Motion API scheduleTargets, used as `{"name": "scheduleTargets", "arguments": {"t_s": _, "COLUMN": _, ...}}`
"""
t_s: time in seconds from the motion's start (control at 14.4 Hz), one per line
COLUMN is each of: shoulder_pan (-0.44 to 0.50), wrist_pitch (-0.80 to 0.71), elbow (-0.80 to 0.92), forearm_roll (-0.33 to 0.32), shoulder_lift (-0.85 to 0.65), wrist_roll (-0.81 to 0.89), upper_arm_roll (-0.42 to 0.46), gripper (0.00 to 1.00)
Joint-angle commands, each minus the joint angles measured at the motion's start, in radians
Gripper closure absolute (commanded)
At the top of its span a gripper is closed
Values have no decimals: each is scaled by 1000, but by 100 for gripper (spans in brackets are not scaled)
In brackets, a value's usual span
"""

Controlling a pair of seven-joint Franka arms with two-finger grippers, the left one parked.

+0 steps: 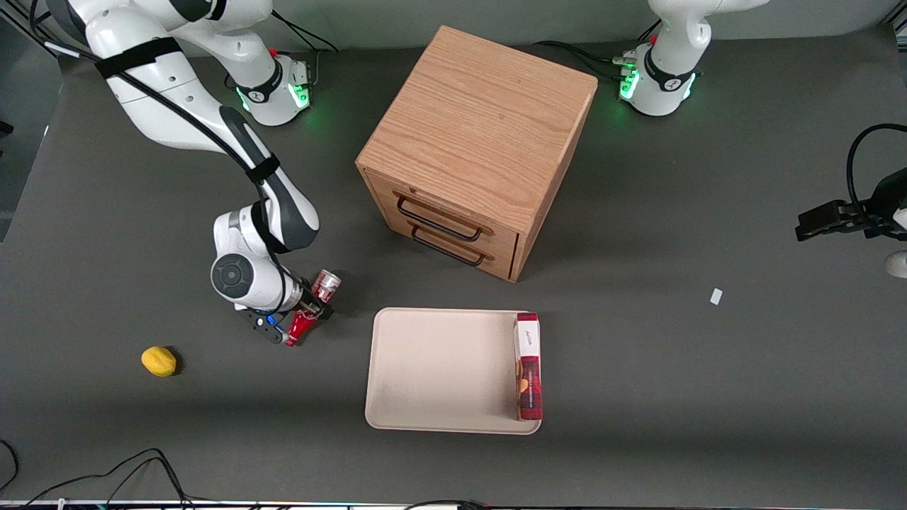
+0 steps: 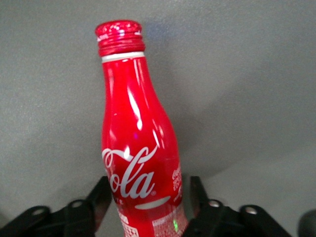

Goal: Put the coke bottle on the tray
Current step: 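Close the right gripper around the bottle's body, then lift the bottle and carry it over the cream tray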

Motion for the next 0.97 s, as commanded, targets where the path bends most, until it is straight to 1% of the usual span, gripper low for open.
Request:
{"name": "scheduleTargets", "arguments": {"t_s": 0.0, "shoulder_pan": 5, "wrist_pitch": 13, "elbow": -2, "forearm_roll": -38, "shoulder_lift": -2, "wrist_roll": 31, "upper_arm_roll": 12, "gripper": 100}}
{"name": "scheduleTargets", "arguments": {"t_s": 0.21, "shoulder_pan": 4, "wrist_pitch": 5, "elbow": 41, "forearm_roll": -40, "shoulder_lift": -16, "wrist_roll": 11, "upper_arm_roll": 30, "gripper": 100}}
{"name": "scheduleTargets", "arguments": {"t_s": 0.28, "shoulder_pan": 4, "wrist_pitch": -30, "elbow": 96, "forearm_roll": -41, "shoulder_lift": -7, "wrist_roll": 9, "upper_arm_roll": 36, "gripper": 100}}
{"name": "scheduleTargets", "arguments": {"t_s": 0.35, "shoulder_pan": 7, "wrist_pitch": -96, "elbow": 172, "forearm_roll": -47, "shoulder_lift": 6, "wrist_roll": 0, "upper_arm_roll": 55, "gripper": 100}}
{"name": "scheduleTargets", "arguments": {"t_s": 0.42, "shoulder_pan": 11, "wrist_pitch": -163, "elbow": 260, "forearm_roll": -59, "shoulder_lift": 33, "wrist_roll": -44, "upper_arm_roll": 65, "gripper": 100}}
{"name": "scheduleTargets", "arguments": {"t_s": 0.56, "shoulder_pan": 11, "wrist_pitch": -277, "elbow": 436, "forearm_roll": -54, "shoulder_lift": 114, "wrist_roll": -142, "upper_arm_roll": 78, "gripper": 100}}
{"name": "scheduleTargets", "arguments": {"t_s": 0.62, "shoulder_pan": 13, "wrist_pitch": -312, "elbow": 528, "forearm_roll": -53, "shoulder_lift": 168, "wrist_roll": -166, "upper_arm_roll": 99, "gripper": 100}}
{"name": "scheduleTargets", "arguments": {"t_s": 0.83, "shoulder_pan": 14, "wrist_pitch": -331, "elbow": 754, "forearm_roll": -57, "shoulder_lift": 330, "wrist_roll": -183, "upper_arm_roll": 159, "gripper": 100}}
{"name": "scheduleTargets", "arguments": {"t_s": 0.9, "shoulder_pan": 19, "wrist_pitch": -331, "elbow": 817, "forearm_roll": -57, "shoulder_lift": 372, "wrist_roll": -219, "upper_arm_roll": 165, "gripper": 100}}
